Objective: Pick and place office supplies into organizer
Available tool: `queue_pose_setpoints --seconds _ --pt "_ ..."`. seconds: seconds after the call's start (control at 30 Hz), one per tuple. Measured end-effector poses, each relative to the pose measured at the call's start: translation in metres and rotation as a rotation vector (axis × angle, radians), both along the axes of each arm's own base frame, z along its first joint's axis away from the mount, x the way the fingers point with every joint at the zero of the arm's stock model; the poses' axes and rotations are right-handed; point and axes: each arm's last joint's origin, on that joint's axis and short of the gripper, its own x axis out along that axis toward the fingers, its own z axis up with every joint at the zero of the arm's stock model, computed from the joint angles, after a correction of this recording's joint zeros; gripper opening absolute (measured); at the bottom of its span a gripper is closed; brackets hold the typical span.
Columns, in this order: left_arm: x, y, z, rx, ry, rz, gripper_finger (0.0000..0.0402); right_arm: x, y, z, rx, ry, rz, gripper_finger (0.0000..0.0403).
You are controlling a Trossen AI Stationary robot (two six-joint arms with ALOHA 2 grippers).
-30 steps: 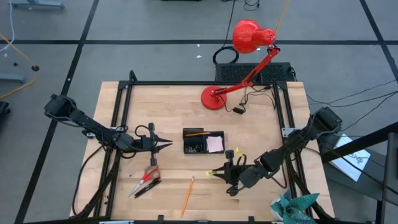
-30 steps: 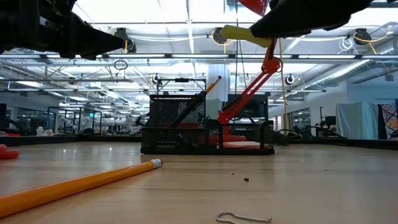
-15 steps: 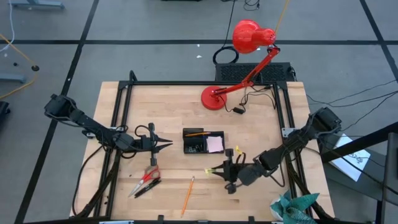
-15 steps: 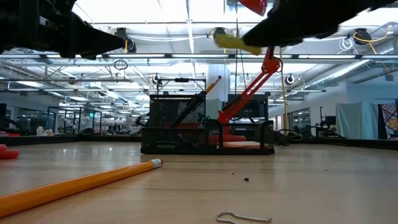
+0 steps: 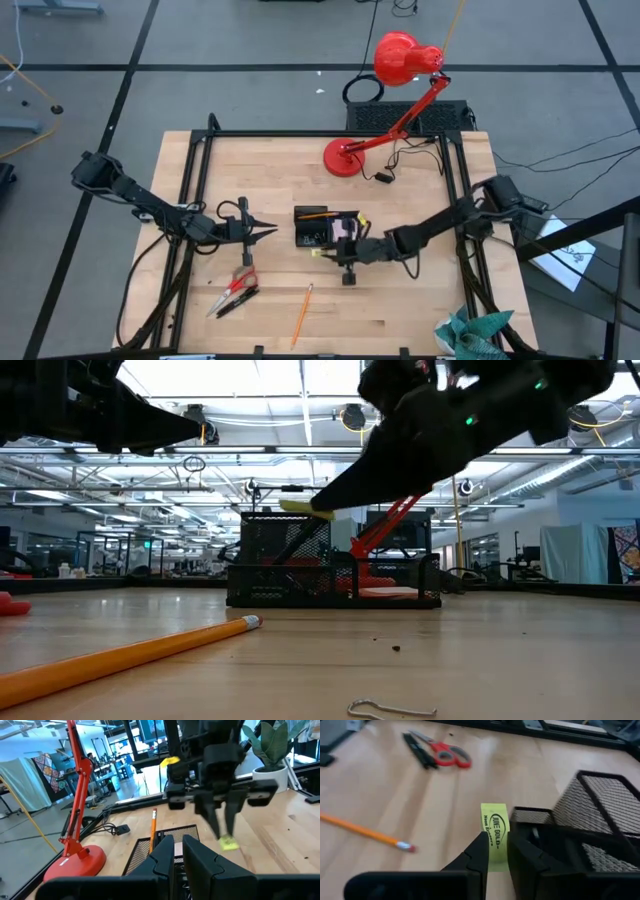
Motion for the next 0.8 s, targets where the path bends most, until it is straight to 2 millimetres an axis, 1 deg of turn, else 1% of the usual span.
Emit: queue_pose_setpoints --seconds 0.1,0.4,0.6,0.8 --pt "0.000 0.000 0.000 0.000 0.000 0.000 0.0047 0.004 -0.011 -0.001 -0.012 -0.004 -0.021 0.0049" --pt "0.000 0.000 0.000 0.010 0.001 0.000 0.0047 0.014 -0.041 0.001 0.047 -0.031 0.019 0.0050" --pt "0.000 0.000 0.000 0.029 0.004 0.000 0.0047 0.020 -0.055 -0.015 0.059 -0.008 -0.003 0.0050" --pt "0.000 0.000 0.000 0.032 0.009 0.009 0.0047 0.022 -0.057 -0.029 0.052 0.016 -0.012 0.0050"
